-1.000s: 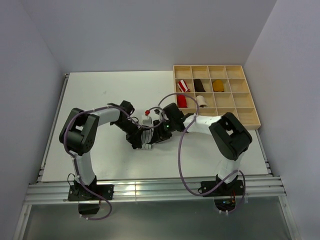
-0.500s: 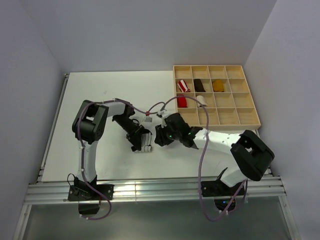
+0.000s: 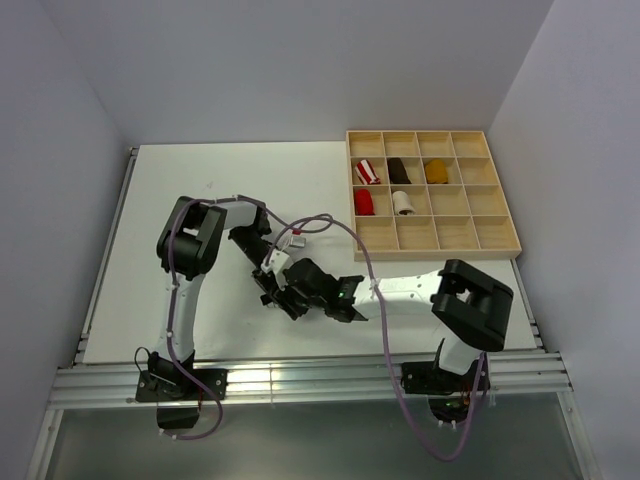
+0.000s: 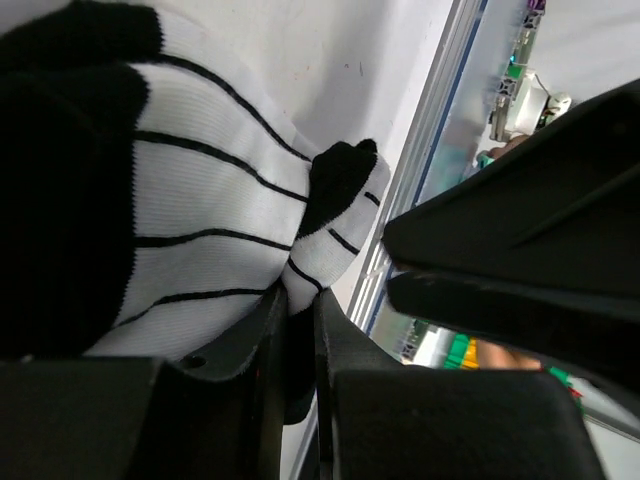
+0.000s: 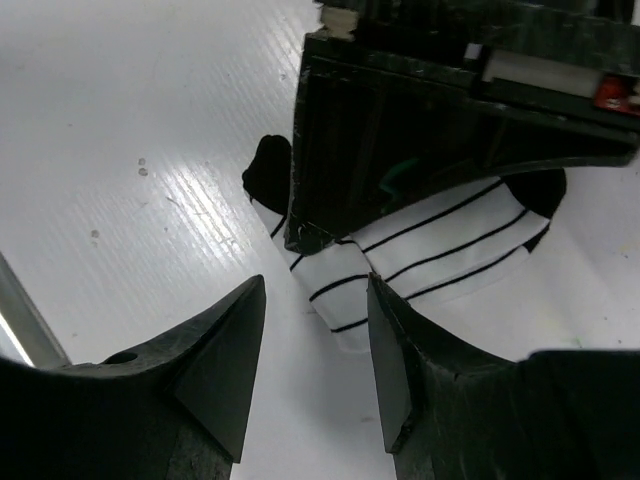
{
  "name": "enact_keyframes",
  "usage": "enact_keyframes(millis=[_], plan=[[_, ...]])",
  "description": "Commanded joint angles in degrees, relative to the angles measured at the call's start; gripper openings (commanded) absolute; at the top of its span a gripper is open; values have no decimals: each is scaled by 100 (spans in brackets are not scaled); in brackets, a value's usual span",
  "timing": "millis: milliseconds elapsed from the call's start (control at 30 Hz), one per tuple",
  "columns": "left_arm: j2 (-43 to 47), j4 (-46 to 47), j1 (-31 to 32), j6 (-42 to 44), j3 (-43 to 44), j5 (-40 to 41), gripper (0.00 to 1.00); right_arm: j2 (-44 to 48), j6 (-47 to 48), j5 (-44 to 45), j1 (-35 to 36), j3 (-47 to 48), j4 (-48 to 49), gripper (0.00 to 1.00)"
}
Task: Roll the socks
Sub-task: Roll the sock at the center of the board.
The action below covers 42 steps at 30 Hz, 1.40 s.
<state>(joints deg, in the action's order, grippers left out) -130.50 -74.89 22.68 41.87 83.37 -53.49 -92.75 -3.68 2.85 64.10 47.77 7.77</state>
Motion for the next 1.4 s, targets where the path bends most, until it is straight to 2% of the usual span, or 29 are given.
enact_keyframes(millis=[0,167,300,400,433,633,667,700,900,1167,1367], plan=[[-169,-87,-26,-3,214,384,0,-304,307,488,156,277,154,53],[-213,-8,-26,-152,276,428,0,-463,307,550,156,330,93,52],[-222,1,-26,-179,302,349,3,-691,281,603,156,487,-73,48],[-178,-34,-26,-118,294,287,6,-876,175,611,138,610,-214,40],[-160,-52,-26,-91,285,270,7,-894,149,559,130,620,-223,32],[-46,1,-26,-56,241,217,12,-1035,-9,330,-90,664,-399,23],[-20,45,-53,-108,241,156,15,-1052,-36,182,-125,672,-425,20],[33,54,-70,-74,232,103,16,-1043,-123,85,-238,681,-478,13],[480,475,-263,-248,127,-126,16,-1035,-448,-1022,-661,628,-566,2],[1061,1274,-597,-688,-137,-311,23,-1149,-686,-2270,-1223,690,-584,0],[1834,2777,-782,-1471,-891,84,27,-1561,-818,-3290,-1628,971,-741,0]])
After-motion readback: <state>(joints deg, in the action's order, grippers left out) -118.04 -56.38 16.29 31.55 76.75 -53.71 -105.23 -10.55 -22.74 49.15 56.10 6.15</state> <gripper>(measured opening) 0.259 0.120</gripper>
